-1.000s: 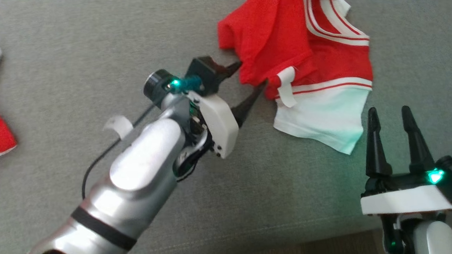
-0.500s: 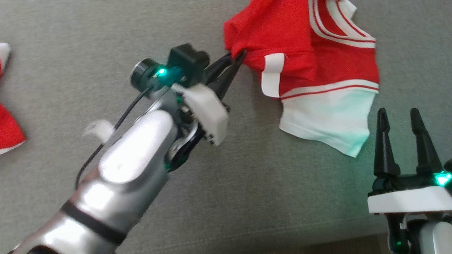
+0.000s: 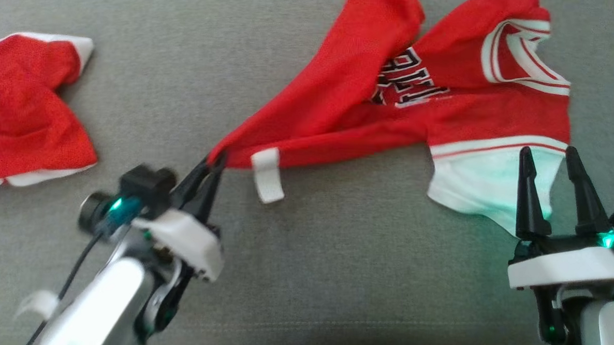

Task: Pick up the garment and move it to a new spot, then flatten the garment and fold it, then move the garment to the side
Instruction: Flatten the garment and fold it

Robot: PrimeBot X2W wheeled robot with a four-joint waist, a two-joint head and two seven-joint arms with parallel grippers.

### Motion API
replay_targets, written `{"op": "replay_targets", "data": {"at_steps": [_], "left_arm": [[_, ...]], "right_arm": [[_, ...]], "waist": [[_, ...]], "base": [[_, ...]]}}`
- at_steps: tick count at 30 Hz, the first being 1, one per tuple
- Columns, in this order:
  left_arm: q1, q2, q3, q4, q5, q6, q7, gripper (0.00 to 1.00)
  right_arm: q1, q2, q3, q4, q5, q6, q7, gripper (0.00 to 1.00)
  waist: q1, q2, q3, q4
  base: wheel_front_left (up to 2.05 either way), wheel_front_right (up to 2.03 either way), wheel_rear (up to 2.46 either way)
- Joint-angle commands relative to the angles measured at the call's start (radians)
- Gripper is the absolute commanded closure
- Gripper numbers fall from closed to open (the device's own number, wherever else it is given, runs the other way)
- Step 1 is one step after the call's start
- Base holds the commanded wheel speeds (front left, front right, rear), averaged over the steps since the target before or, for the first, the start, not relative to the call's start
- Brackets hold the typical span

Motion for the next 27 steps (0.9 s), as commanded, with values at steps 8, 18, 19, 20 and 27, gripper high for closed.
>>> {"op": "replay_targets", "data": {"at_steps": [8,18,19,20,27], "left_arm": [[0.158,0.064,0.099,-0.091,-0.062,0.084,-0.026,1.00],[0.167,0.016,0.131,-0.045,-0.042,0.098,-0.185,0.00],[0.164,0.015,0.142,-0.053,-0.028,0.104,-0.199,0.00],[0.163,0.014,0.155,-0.062,-0.013,0.112,-0.208,0.00],[0.194,0.028,0.223,-0.109,0.064,0.131,-0.221,0.00]], "right_arm": [[-0.006,-0.007,0.009,-0.067,-0.040,0.004,0.051,0.00],[0.026,-0.010,0.025,-0.106,-0.073,0.004,0.076,0.00],[0.030,-0.010,0.026,-0.114,-0.081,0.004,0.079,0.00],[0.035,-0.010,0.029,-0.121,-0.085,0.004,0.082,0.00],[0.090,-0.010,0.049,-0.151,-0.100,0.004,0.104,0.00]], "waist": [[0.0000,0.0000,-0.020,0.060],[0.0000,0.0000,-0.065,0.062],[0.0000,0.0000,-0.073,0.061],[0.0000,0.0000,-0.080,0.060],[0.0000,0.0000,-0.137,0.050]], "base": [[0.00,0.00,0.00],[0.00,0.00,0.00],[0.00,0.00,0.00],[0.00,0.00,0.00],[0.00,0.00,0.00]]}}
